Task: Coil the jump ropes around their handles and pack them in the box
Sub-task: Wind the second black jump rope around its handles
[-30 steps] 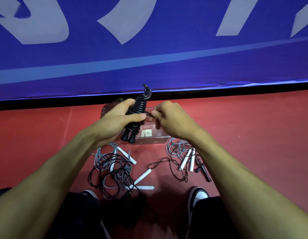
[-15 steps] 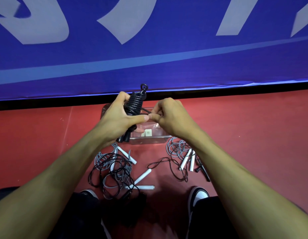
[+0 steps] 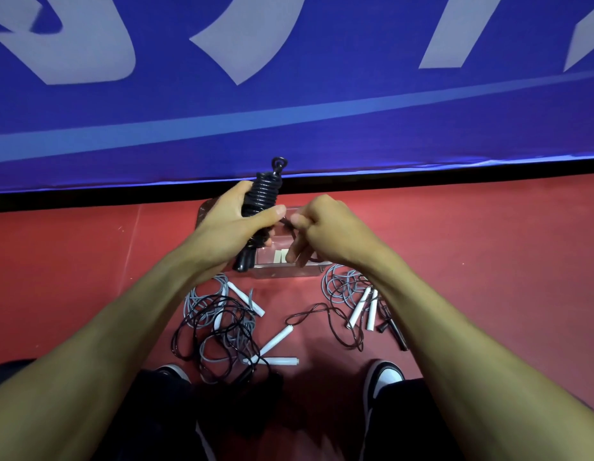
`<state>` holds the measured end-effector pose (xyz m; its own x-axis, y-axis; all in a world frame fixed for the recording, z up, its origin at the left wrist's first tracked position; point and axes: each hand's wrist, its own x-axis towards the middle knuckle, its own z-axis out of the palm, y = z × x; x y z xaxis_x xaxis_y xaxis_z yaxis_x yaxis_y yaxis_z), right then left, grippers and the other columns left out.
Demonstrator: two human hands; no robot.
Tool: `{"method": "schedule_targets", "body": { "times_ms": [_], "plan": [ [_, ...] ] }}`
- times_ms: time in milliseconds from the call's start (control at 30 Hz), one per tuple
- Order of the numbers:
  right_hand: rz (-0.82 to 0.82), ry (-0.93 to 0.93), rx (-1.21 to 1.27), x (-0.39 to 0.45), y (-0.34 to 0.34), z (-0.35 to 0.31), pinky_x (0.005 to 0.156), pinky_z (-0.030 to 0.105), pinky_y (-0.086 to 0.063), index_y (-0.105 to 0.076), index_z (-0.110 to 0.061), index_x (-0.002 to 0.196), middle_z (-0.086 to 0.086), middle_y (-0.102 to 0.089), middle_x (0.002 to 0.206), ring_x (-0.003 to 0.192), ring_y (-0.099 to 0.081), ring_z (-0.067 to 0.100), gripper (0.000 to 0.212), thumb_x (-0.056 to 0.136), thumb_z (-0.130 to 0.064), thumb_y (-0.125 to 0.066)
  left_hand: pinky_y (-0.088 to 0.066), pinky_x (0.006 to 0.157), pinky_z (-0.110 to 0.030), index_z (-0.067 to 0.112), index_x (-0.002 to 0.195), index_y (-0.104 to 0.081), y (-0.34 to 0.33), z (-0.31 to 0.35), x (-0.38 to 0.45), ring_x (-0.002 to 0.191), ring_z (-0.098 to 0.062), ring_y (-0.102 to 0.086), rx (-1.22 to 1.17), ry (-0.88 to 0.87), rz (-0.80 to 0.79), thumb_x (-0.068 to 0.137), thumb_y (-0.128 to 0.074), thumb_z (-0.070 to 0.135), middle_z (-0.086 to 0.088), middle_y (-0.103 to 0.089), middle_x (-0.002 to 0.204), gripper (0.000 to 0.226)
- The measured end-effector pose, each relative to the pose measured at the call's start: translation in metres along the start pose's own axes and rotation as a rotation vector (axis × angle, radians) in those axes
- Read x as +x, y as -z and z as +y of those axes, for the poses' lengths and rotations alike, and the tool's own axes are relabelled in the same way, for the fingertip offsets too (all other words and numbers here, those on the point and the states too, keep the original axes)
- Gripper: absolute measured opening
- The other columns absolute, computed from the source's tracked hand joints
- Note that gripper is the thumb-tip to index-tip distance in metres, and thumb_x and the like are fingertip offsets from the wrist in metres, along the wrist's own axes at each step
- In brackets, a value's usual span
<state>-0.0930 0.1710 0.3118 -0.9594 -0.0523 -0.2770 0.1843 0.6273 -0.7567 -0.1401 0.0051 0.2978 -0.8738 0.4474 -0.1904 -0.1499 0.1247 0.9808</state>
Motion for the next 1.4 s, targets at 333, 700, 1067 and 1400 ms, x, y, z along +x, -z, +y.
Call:
{"method": "schedule_targets", "body": {
  "times_ms": [333, 700, 1067, 1400],
  "plan": [
    [0.025, -0.03, 0.021, 0.003, -0.001, 0.009, 0.058, 0.034, -0.06, -0.068, 0.002, 0.087, 0.008, -0.075, 0.068, 0.061, -0.074, 0.022, 0.021, 0.099, -0.012, -0.059, -0.059, 0.068, -0.042, 0.025, 0.114, -0.06, 0.003, -0.008, 0.001, 0.072, -0.019, -0.063, 0.185, -0.078, -0.074, 0.08, -0.077, 0.028, -0.003, -0.067, 0.087, 0.038],
    [0.123, -0.027, -0.137, 0.006, 0.003, 0.007, 0.06, 0.027, -0.044, -0.07, -0.012, 0.075, -0.01, -0.06, 0.055, 0.059, -0.059, 0.004, 0.023, 0.085, -0.031, -0.079, -0.054, 0.053, -0.035, 0.014, 0.114, -0.053, -0.003, -0.001, -0.004, 0.063, -0.018, -0.062, 0.181, -0.049, -0.056, 0.084, -0.08, 0.017, 0.003, -0.072, 0.081, 0.041],
    [0.081, 0.008, -0.072, 0.003, -0.003, -0.001, 0.053, 0.023, -0.043, -0.054, -0.016, 0.073, -0.002, -0.068, 0.062, 0.044, -0.053, 0.0, 0.025, 0.09, -0.02, -0.072, -0.047, 0.048, -0.032, 0.016, 0.112, -0.053, -0.007, -0.002, 0.0, 0.06, -0.02, -0.057, 0.073, -0.08, 0.017, 0.089, -0.076, 0.031, -0.009, -0.066, 0.079, 0.036],
    [0.242, -0.039, 0.078, 0.018, -0.006, 0.014, 0.062, 0.027, -0.044, -0.061, -0.026, 0.079, -0.005, -0.063, 0.074, 0.07, -0.058, 0.016, 0.027, 0.094, -0.005, -0.052, -0.05, 0.072, -0.036, 0.01, 0.121, -0.052, -0.008, -0.003, 0.005, 0.073, -0.014, -0.059, -0.189, 0.063, -0.043, 0.076, -0.07, 0.017, -0.01, -0.061, 0.103, 0.049]
  ]
}}
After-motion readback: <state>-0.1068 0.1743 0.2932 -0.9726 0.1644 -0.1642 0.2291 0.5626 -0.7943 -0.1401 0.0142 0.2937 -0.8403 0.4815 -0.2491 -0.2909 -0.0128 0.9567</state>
